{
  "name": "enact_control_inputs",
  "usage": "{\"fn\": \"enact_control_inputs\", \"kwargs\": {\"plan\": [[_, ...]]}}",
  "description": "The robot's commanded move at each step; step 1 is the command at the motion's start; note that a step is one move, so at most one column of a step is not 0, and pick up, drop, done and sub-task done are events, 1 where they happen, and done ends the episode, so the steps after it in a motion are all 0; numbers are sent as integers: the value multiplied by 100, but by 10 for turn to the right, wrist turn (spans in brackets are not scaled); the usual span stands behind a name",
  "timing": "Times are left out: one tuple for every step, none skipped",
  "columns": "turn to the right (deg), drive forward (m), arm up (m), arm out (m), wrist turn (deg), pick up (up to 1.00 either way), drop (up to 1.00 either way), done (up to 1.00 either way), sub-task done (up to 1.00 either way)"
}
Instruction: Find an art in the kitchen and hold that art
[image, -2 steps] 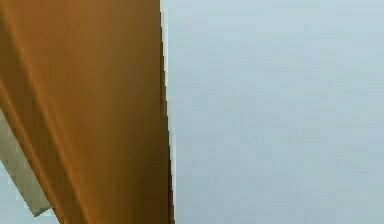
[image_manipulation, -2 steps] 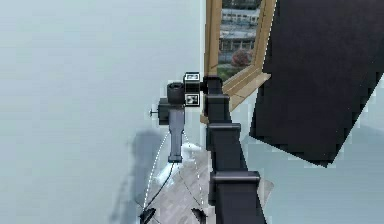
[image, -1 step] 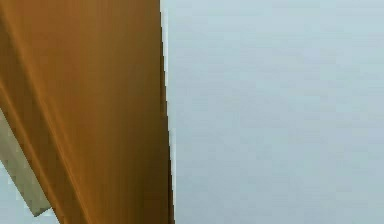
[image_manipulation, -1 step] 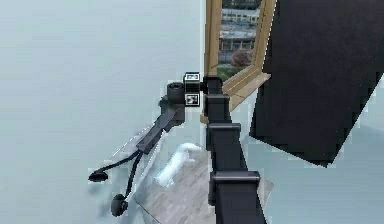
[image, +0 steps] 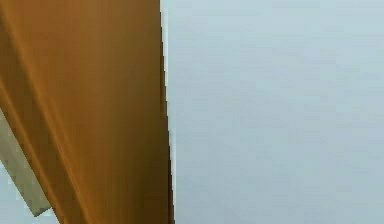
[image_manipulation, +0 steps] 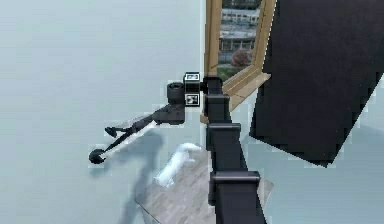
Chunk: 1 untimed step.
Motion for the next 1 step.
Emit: {"fn": "enact_control_inputs", "kwargs": {"plan": [[0,0,0,0,450,0,0,0,0]]}}
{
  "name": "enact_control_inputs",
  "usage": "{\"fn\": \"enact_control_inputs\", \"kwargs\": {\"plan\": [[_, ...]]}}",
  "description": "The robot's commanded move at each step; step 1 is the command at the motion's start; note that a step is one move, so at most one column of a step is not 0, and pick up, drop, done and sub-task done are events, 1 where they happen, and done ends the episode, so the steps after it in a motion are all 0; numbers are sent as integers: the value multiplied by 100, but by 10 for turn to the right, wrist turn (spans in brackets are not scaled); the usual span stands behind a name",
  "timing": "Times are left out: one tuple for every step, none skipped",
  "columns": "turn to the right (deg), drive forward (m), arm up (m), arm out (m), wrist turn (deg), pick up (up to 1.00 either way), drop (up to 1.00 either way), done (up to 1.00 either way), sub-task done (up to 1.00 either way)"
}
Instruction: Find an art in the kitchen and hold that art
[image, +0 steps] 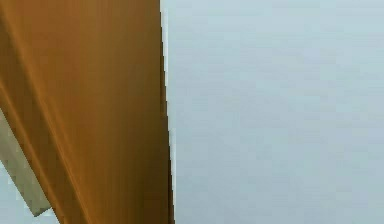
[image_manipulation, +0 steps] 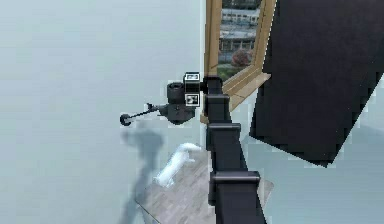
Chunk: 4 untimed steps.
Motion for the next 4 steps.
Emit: {"fn": "enact_control_inputs", "kwargs": {"plan": [[0,0,0,0,30,0,0,0,0],[0,0,-30,0,0,0,0,0,0],[0,0,0,0,0,100,0,0,0],[0,0,10,0,0,0,0,0,0]]}}
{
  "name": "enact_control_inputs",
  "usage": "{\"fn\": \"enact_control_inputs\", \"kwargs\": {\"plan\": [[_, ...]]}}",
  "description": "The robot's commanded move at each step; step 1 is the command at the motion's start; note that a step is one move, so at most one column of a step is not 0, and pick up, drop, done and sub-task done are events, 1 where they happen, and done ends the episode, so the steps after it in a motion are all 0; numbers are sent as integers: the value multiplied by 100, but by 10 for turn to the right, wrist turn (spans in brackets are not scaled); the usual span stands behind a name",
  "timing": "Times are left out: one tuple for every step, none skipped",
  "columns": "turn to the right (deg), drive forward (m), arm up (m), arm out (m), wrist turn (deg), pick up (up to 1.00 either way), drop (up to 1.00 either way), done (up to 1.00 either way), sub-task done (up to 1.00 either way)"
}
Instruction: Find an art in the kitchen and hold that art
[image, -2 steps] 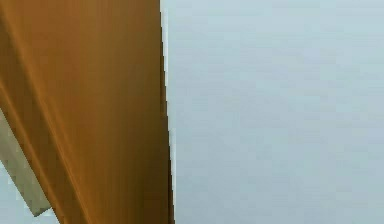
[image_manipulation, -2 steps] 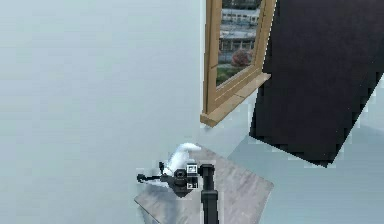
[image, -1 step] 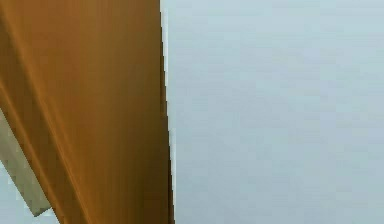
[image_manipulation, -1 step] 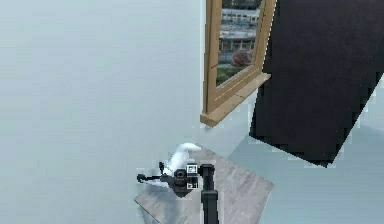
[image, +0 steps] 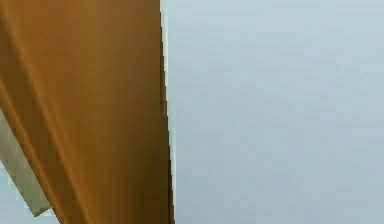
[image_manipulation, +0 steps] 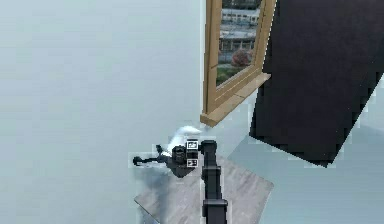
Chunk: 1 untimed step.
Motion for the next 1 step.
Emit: {"fn": "enact_control_inputs", "kwargs": {"plan": [[0,0,0,0,0,0,0,100,0]]}}
